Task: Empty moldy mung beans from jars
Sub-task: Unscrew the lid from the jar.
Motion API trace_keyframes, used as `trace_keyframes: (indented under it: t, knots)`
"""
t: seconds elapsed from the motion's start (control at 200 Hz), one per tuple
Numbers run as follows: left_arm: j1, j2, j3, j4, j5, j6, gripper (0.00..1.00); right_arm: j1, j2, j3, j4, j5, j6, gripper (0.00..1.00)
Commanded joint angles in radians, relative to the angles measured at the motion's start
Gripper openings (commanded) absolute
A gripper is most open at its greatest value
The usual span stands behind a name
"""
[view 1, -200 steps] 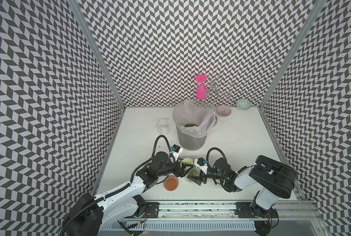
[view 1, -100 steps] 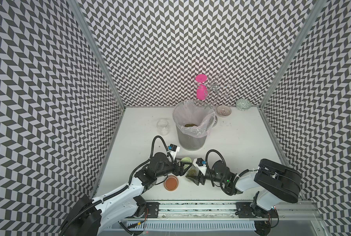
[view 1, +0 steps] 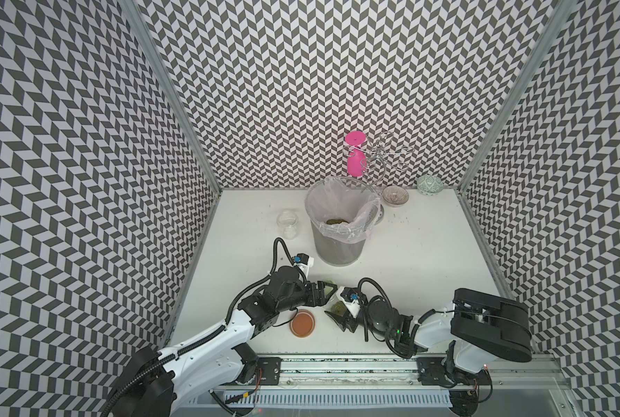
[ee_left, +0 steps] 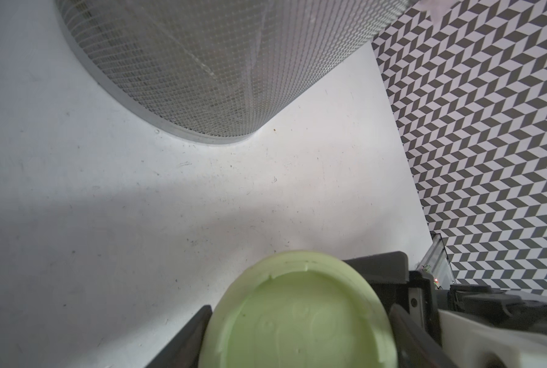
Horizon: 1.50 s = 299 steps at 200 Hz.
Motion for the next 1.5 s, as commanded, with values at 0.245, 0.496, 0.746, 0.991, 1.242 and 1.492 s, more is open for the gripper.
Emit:
trace_keyframes:
  t: [0.245,0.496,0.746,0.991,1.242,1.492]
  knots:
    - [-0.007,0.026,0.095,-0.043,-0.078,-0.035,0.92,0.076,-0.011,0.058,0.062,0.047,-0.067,0.57]
    - [-0.007,-0.043,0.114,0.042,-0.056,0.02,1.0,0.074,-0.029,0.061,0.037,-0.038,-0.032,0.56]
    - [0.031,-0.124,0.148,0.019,-0.087,0.144,1.0,-0.023,-0.149,-0.028,0.086,-0.212,0.064,0.56]
    - [0.079,-0.239,0.004,0.278,0.169,0.316,1.0,-0.173,-0.394,-0.098,0.037,-0.492,0.152,0.56]
    - [0.075,-0.171,-0.051,0.504,0.451,0.338,1.0,-0.251,-0.636,-0.065,-0.217,-0.634,0.141,0.57]
    - [0.007,-0.124,-0.031,0.596,0.55,0.338,1.0,-0.308,-0.694,-0.021,-0.317,-0.747,0.148,0.57]
